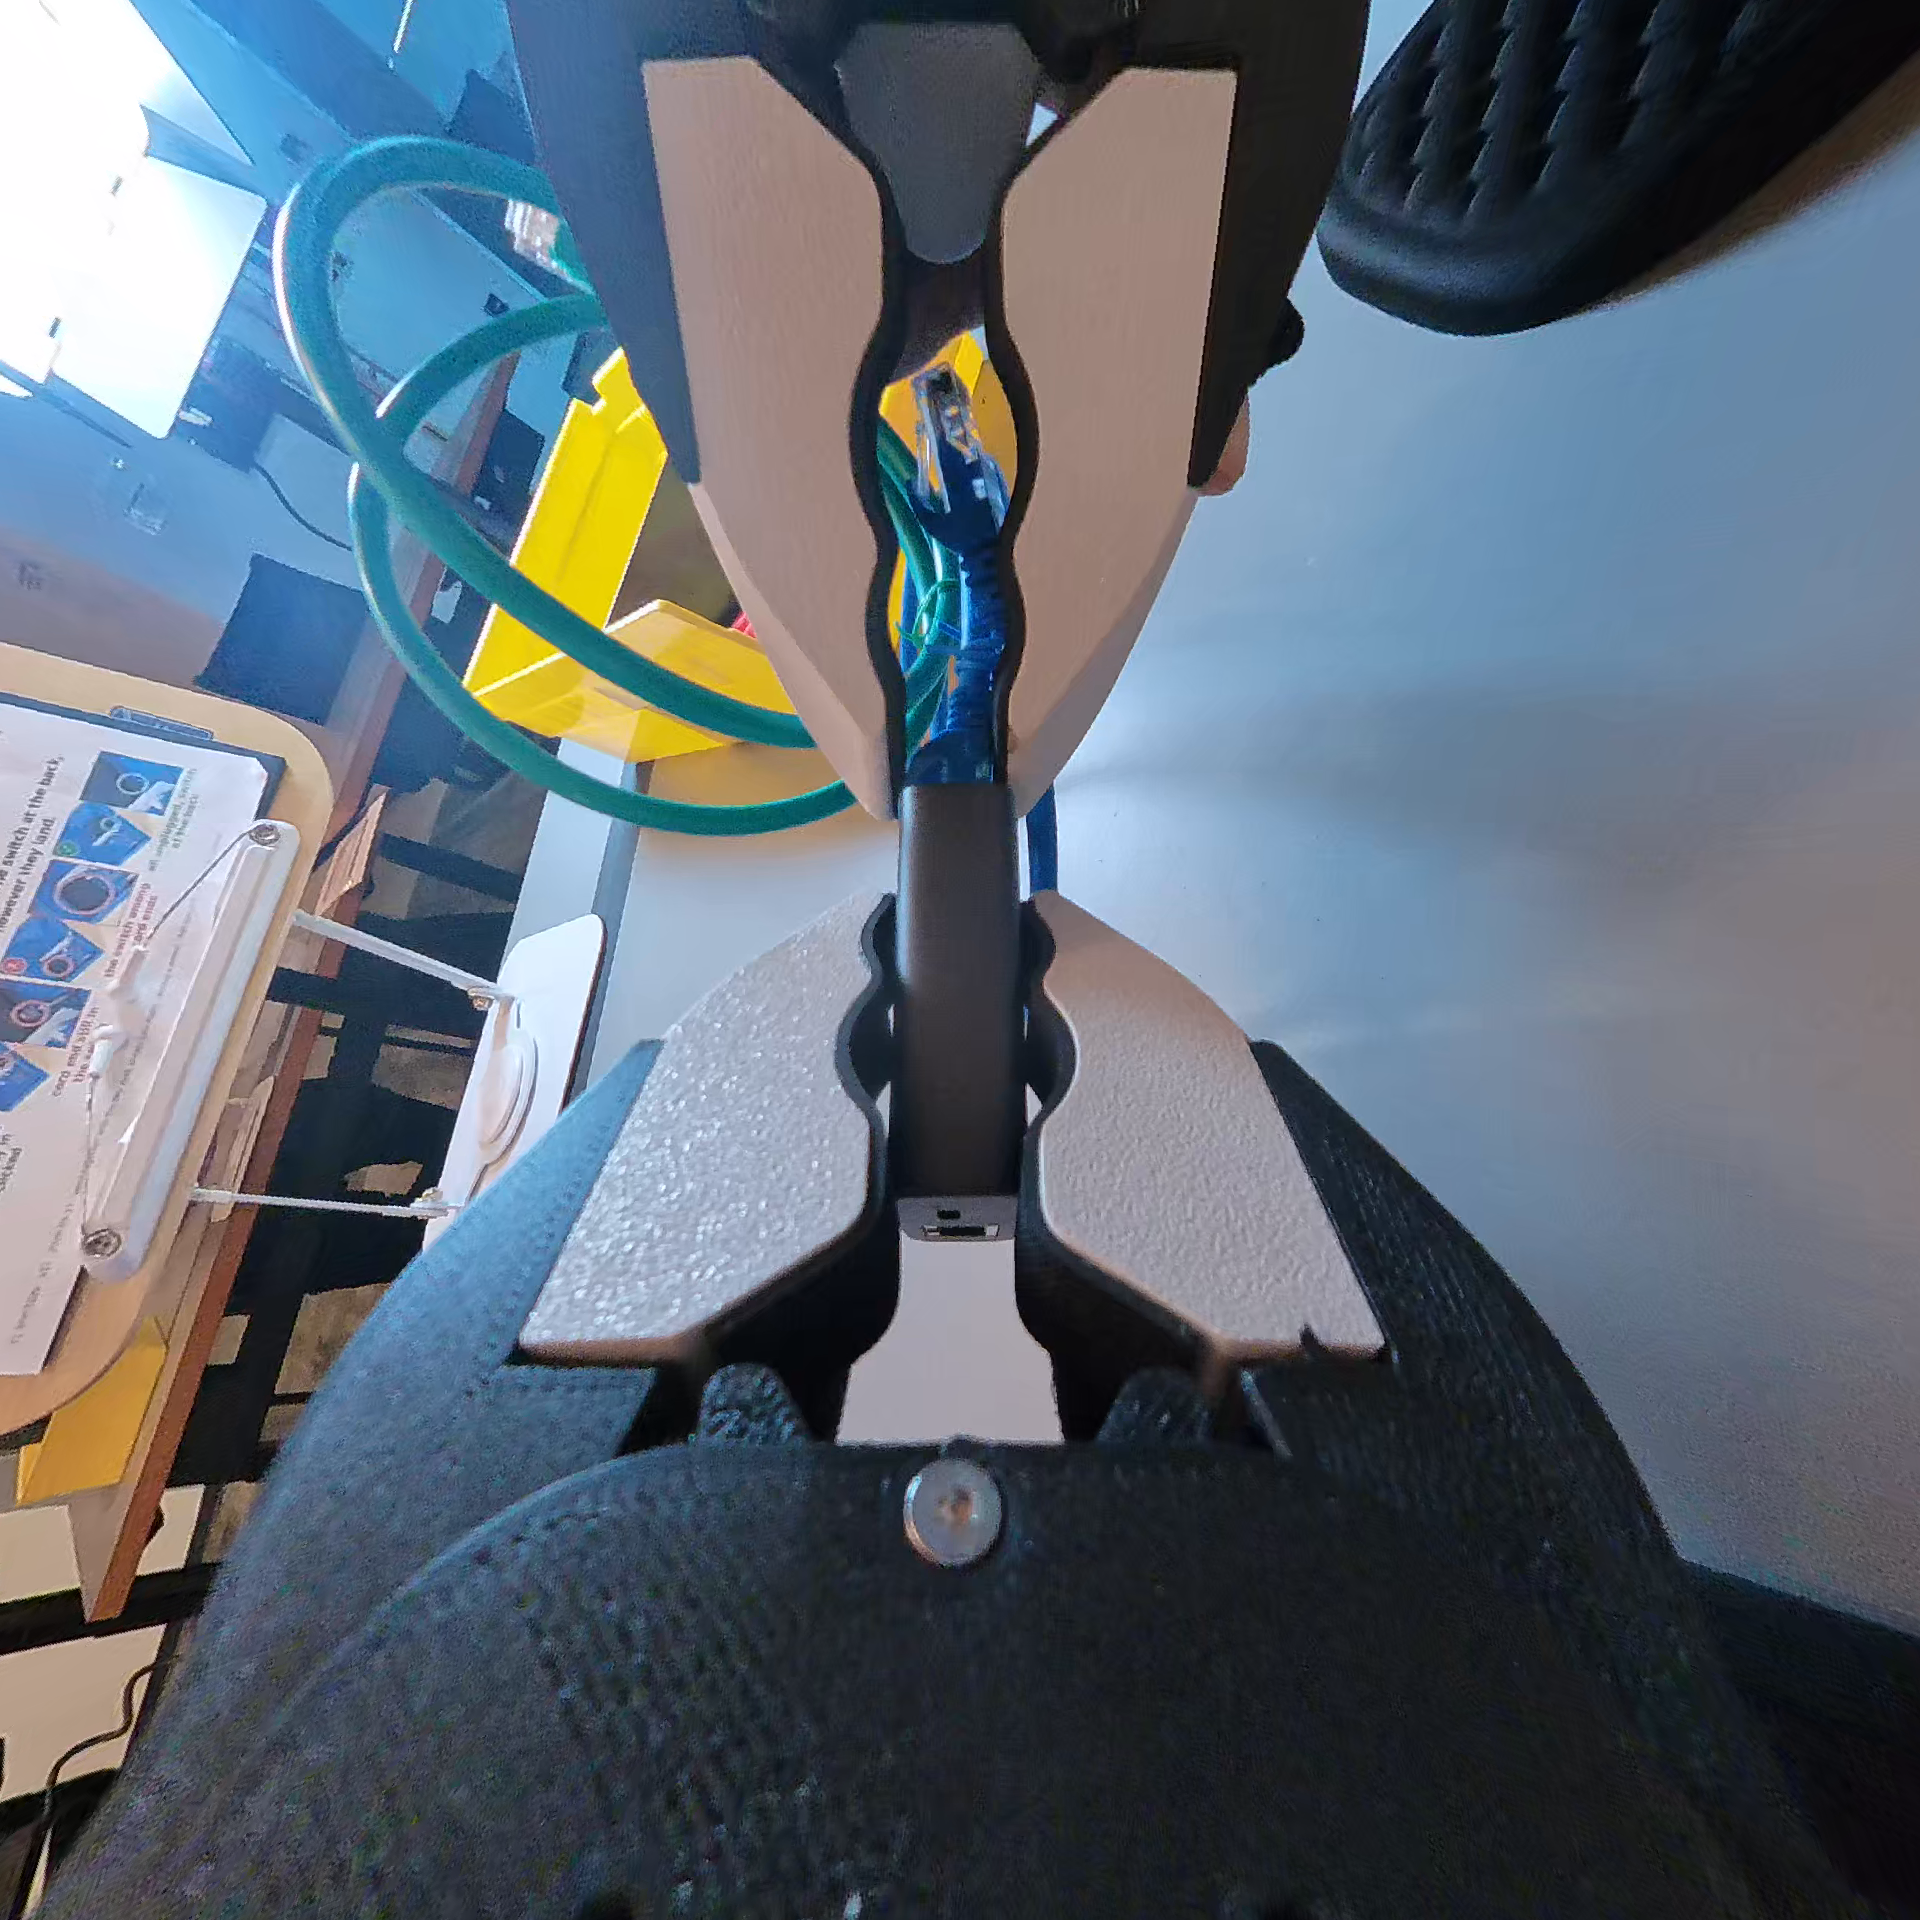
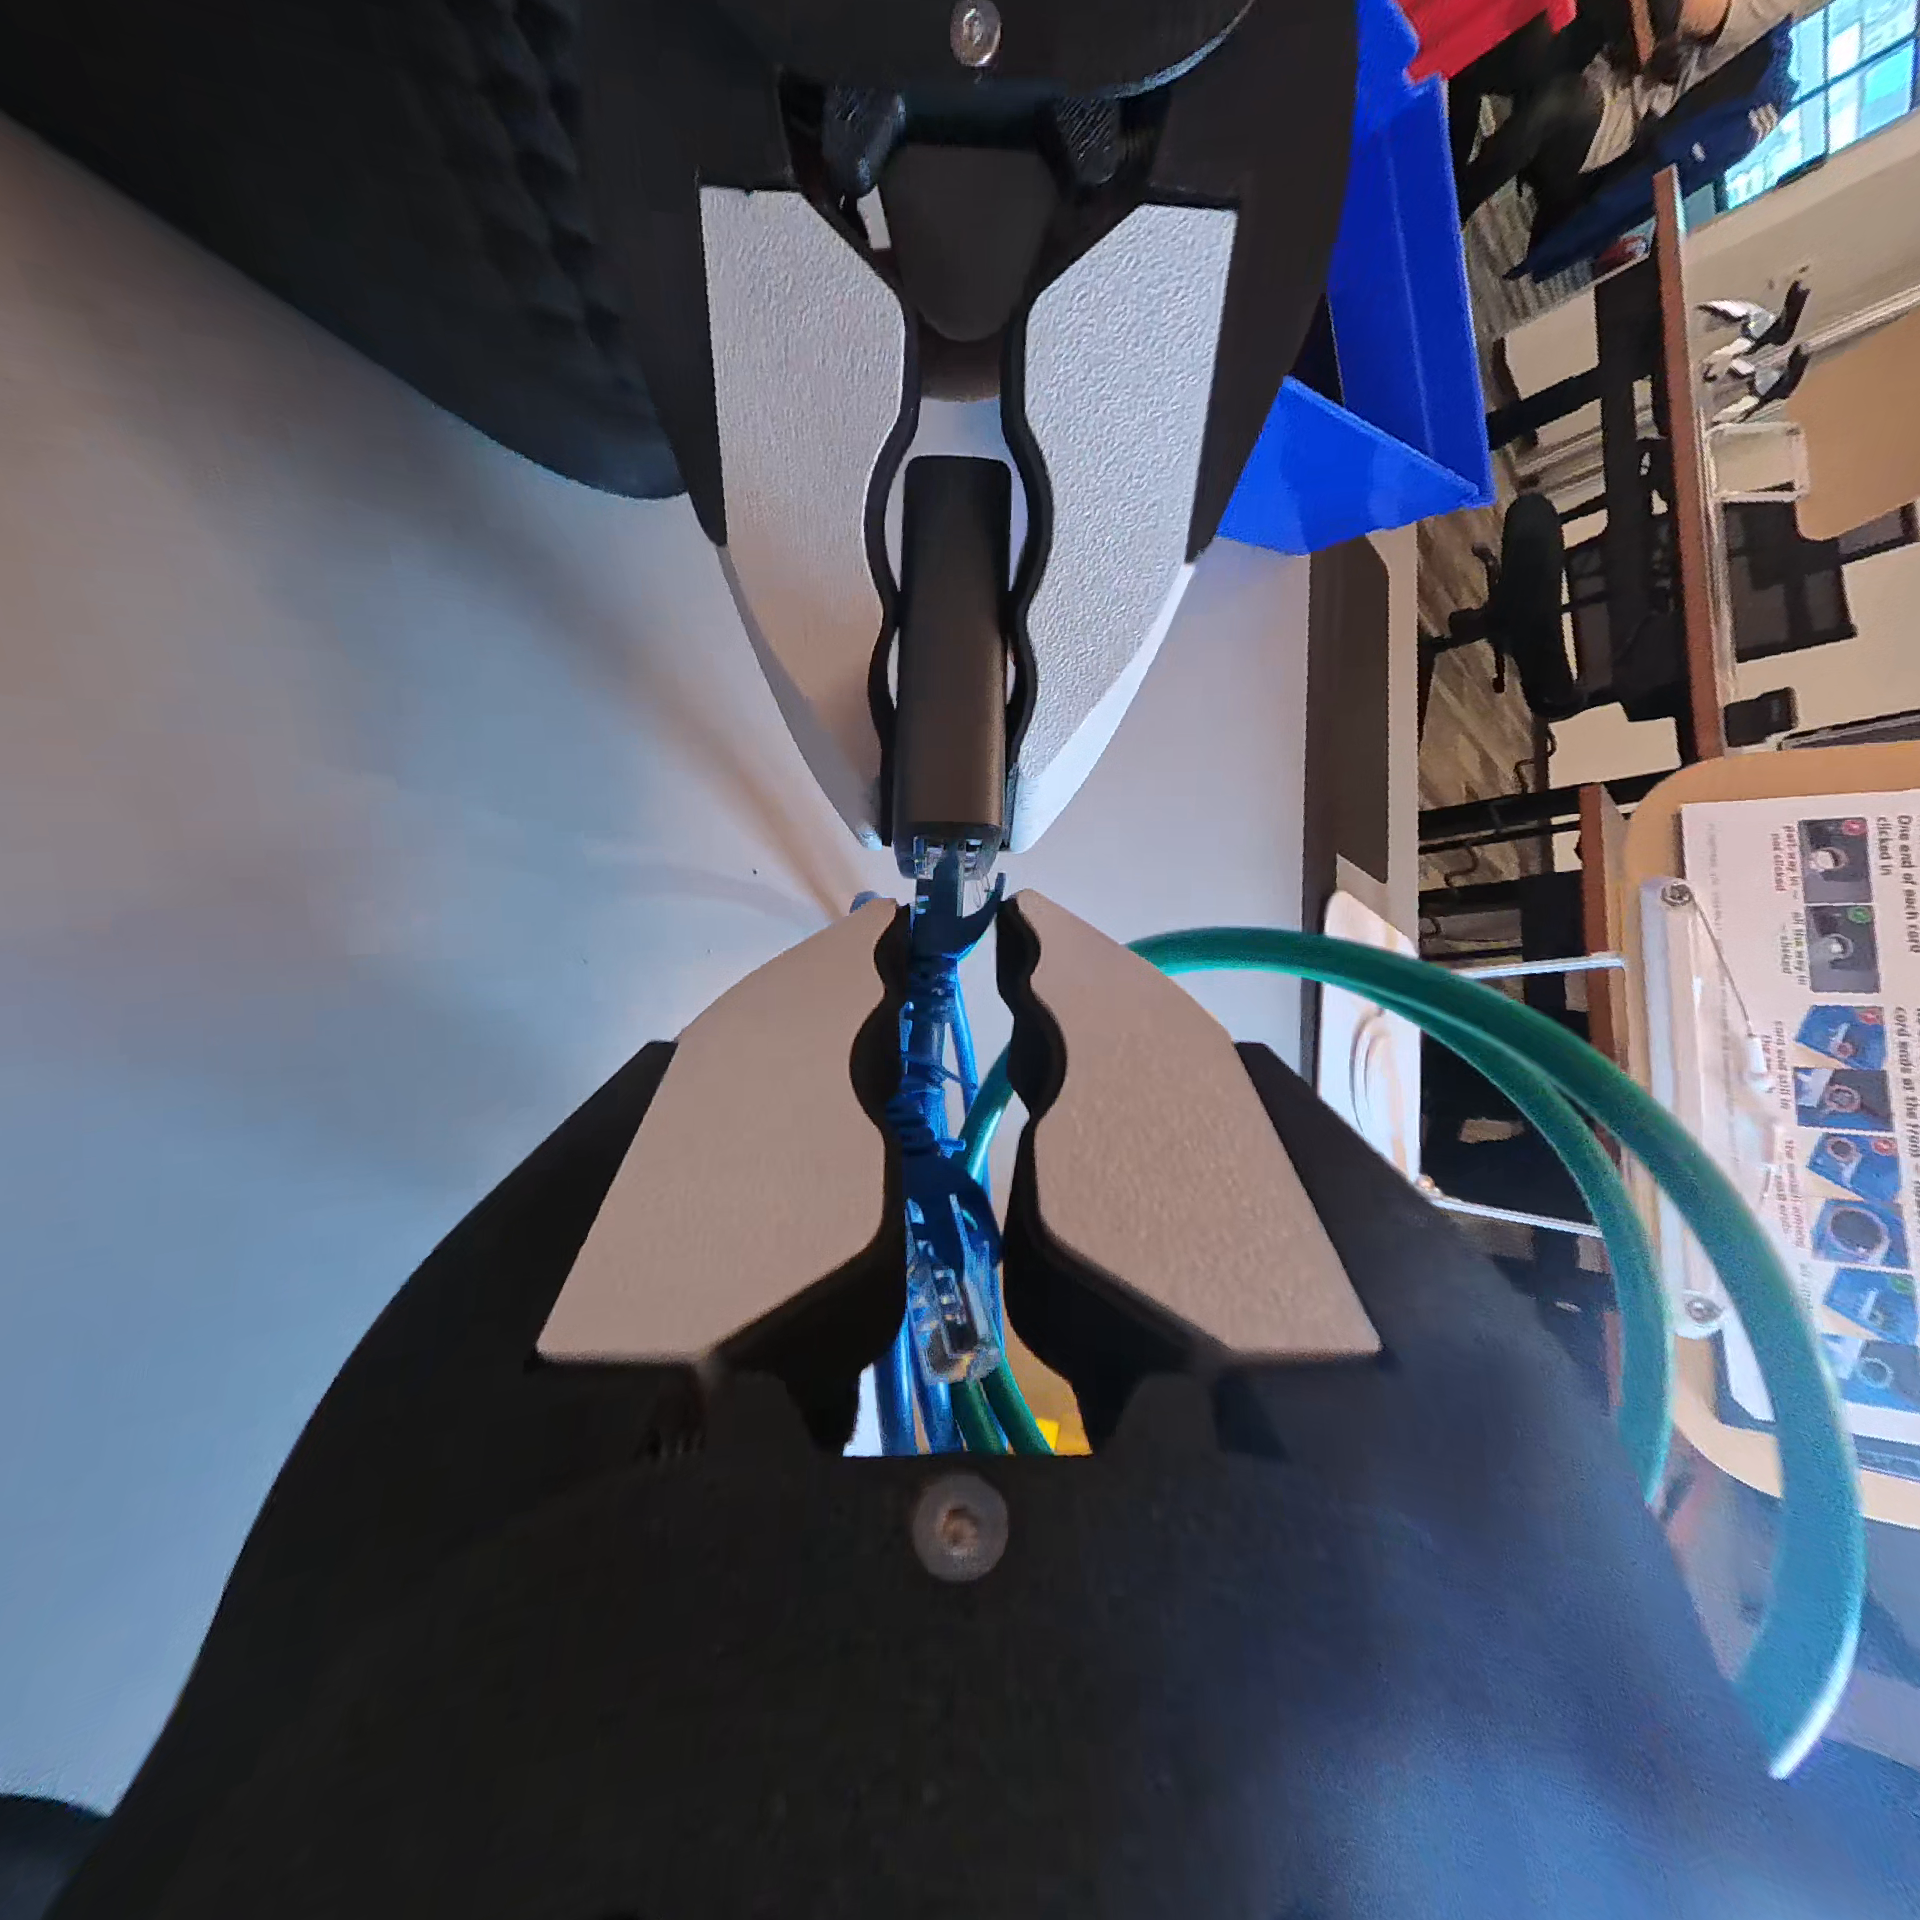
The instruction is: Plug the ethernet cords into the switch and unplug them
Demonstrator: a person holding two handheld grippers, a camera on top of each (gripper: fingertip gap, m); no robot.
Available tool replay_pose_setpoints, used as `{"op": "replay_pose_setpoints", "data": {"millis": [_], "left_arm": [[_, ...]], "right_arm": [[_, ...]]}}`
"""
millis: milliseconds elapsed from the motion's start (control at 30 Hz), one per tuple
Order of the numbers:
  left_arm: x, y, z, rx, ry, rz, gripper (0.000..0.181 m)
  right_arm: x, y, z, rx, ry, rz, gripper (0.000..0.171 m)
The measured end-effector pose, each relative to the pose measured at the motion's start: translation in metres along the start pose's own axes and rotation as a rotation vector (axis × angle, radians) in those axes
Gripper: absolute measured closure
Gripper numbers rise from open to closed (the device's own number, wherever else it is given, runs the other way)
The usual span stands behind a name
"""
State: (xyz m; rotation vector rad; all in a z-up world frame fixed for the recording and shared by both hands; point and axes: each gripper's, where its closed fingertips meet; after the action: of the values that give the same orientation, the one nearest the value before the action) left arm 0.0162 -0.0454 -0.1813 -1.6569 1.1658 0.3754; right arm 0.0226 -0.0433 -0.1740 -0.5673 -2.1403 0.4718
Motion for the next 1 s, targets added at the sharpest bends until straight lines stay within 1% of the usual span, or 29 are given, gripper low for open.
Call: {"op": "replay_pose_setpoints", "data": {"millis": [200,433,667,767,867,1000], "left_arm": [[-0.002,0.0,-0.002,0.011,-0.005,0.007,0.16],[0.0,-0.003,-0.005,0.027,-0.001,0.081,0.16],[0.015,-0.006,-0.002,0.02,0.052,0.182,0.16],[0.019,-0.011,-0.001,0.043,0.059,0.199,0.16],[0.021,-0.022,-0.004,0.091,0.068,0.184,0.159],[0.027,-0.03,-0.002,0.128,0.088,0.212,0.158]], "right_arm": [[0.001,-0.005,-0.001,0.042,0.031,0.004,0.156],[-0.002,-0.01,-0.004,0.018,0.035,-0.111,0.158],[-0.02,-0.006,-0.008,-0.083,-0.118,-0.314,0.157],[-0.026,-0.006,-0.013,-0.115,-0.164,-0.384,0.157],[-0.027,-0.01,-0.023,-0.102,-0.191,-0.402,0.157],[-0.034,-0.01,-0.033,-0.139,-0.209,-0.446,0.157]]}}
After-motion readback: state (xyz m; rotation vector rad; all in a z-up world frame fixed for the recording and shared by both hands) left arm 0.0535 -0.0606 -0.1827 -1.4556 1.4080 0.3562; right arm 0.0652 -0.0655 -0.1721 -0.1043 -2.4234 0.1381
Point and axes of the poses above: each gripper's, where its closed fingertips meet, z out along the fingers, y out of its underside, x = y × z across the jaws, and after that the axes turned 5 degrees about z, right-handed
